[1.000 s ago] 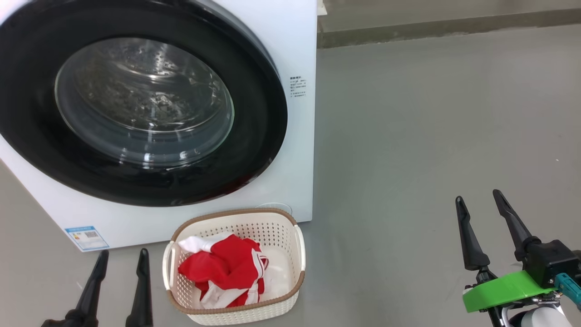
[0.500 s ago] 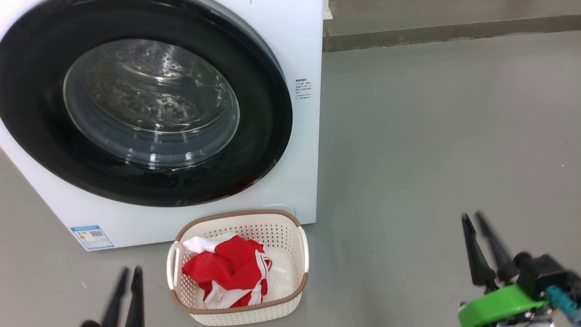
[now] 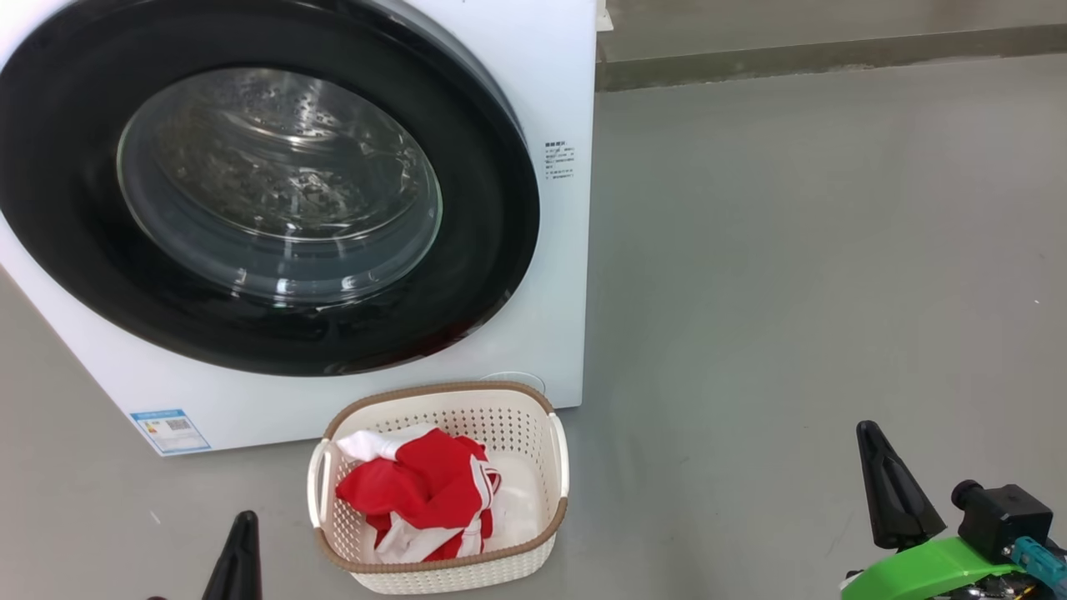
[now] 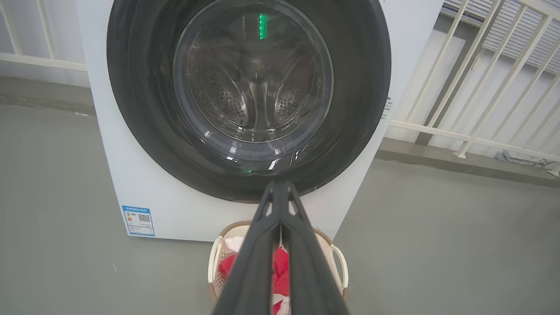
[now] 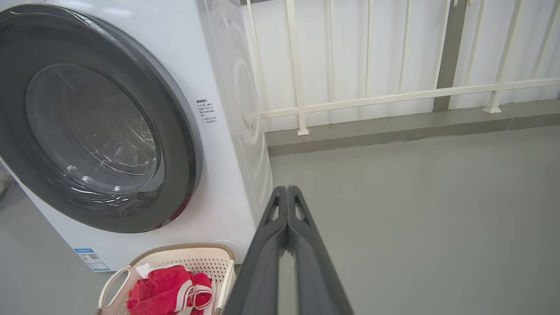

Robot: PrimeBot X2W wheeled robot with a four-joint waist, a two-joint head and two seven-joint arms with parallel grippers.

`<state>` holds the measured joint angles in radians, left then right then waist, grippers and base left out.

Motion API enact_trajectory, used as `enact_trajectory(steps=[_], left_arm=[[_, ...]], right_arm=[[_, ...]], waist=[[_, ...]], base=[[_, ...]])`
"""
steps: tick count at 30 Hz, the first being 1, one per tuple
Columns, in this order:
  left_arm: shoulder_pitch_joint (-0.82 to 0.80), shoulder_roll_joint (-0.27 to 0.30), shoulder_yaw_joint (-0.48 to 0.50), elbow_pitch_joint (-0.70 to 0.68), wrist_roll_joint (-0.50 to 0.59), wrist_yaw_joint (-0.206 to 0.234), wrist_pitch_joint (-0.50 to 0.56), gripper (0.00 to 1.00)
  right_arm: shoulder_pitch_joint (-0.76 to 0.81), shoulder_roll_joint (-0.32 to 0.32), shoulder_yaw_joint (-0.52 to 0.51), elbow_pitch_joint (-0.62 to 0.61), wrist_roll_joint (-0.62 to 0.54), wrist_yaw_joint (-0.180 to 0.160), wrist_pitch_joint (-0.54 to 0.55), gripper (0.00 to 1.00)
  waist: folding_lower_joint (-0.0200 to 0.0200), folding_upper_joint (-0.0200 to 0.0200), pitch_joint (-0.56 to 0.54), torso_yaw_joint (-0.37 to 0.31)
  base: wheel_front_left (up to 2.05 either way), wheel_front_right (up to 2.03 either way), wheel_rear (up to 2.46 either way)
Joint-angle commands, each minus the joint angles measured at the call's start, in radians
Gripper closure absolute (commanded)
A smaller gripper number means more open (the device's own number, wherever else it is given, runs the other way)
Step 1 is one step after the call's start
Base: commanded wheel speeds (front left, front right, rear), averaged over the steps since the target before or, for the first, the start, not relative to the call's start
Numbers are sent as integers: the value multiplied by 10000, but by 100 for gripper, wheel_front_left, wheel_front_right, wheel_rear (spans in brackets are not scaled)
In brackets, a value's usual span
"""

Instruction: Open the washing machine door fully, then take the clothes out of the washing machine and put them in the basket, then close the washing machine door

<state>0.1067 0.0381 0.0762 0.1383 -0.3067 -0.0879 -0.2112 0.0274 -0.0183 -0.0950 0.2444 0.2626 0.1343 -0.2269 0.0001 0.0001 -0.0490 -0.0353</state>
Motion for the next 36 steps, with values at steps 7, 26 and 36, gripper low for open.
enact_trajectory(steps=[7, 26, 36], left_arm=[[-419, 95, 87, -119, -1056, -62, 249, 100], [-714, 100, 133, 83, -3116, -125, 761, 100], [-880, 103, 161, 197, -4265, -160, 1050, 100]], right_arm=[[-424, -118, -37, -240, 1124, -6, 266, 100], [-583, -153, -61, -200, 3247, -11, 804, 100], [-672, -172, -76, -177, 4432, -14, 1106, 100]], waist=[[-1, -1, 39, 25], [-1, -1, 122, 81], [-1, -1, 168, 113]], base=[[0, 0, 0], [0, 0, 0], [0, 0, 0]])
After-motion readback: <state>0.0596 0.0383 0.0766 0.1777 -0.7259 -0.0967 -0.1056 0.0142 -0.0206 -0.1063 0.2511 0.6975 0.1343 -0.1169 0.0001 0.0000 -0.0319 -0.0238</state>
